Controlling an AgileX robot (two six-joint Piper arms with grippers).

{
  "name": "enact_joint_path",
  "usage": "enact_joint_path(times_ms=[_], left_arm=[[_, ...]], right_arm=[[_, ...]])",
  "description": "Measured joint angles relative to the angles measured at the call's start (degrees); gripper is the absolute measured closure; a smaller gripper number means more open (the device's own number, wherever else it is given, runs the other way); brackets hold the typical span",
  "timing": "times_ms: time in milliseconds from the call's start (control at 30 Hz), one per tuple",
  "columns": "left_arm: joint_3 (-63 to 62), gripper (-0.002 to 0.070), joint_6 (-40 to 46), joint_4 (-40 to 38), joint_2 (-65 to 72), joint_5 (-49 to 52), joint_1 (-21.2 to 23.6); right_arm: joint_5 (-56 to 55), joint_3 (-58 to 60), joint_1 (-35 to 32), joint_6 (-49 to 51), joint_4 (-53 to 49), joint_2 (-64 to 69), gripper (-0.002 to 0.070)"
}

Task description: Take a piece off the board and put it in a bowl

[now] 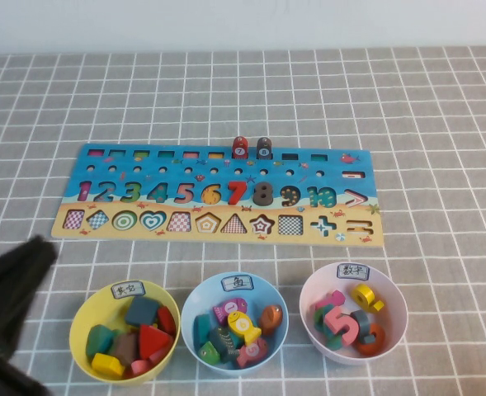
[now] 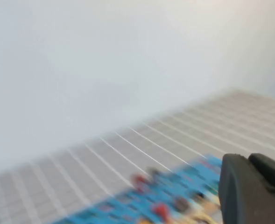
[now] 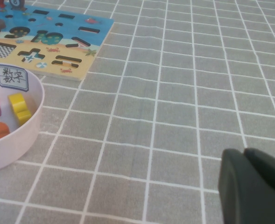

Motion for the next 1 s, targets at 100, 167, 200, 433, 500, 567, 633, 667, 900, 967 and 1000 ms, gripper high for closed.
enact_joint_path(times_ms=[100,167,200,433,500,567,633,667,900,967,1000], left_arm=[[5.93,0.0678,3.59,-1.77,-5.64,-7.1,6.53],[9.11,0.0678,4.27,-1.98,-8.6,-8.61,10.91],[10.53,0.0678,4.27,-2.11,-10.11,-9.08,12.99],[17.61,0.0678,4.27,-2.74,-18.62,-9.18,23.56],[17.84,0.0678,4.27,-3.18,-20.74,-7.37,25.51],[17.84,0.0678,4.27,-3.45,-22.63,-4.88,26.97],[17.84,0.0678,4.27,-3.66,-24.62,-2.02,28.24],[17.84,0.0678,4.27,-3.65,-25.15,-0.04,28.86],[17.86,0.0678,4.16,-3.52,-25.52,17.26,30.61],[17.86,0.0678,4.16,-3.4,-25.52,21.36,30.64],[17.86,0.0678,4.16,-3.2,-25.52,23.43,30.73]], right_arm=[[0.0,0.0,0.0,0.0,0.0,0.0,0.0694],[0.0,0.0,0.0,0.0,0.0,0.0,0.0694],[0.0,0.0,0.0,0.0,0.0,0.0,0.0694],[0.0,0.0,0.0,0.0,0.0,0.0,0.0694],[0.0,0.0,0.0,0.0,0.0,0.0,0.0694],[0.0,0.0,0.0,0.0,0.0,0.0,0.0694],[0.0,0.0,0.0,0.0,0.0,0.0,0.0694],[0.0,0.0,0.0,0.0,0.0,0.0,0.0694],[0.1,0.0,0.0,0.0,0.0,0.0,0.0694],[0.1,0.0,0.0,0.0,0.0,0.0,0.0694],[0.1,0.0,0.0,0.0,0.0,0.0,0.0694]])
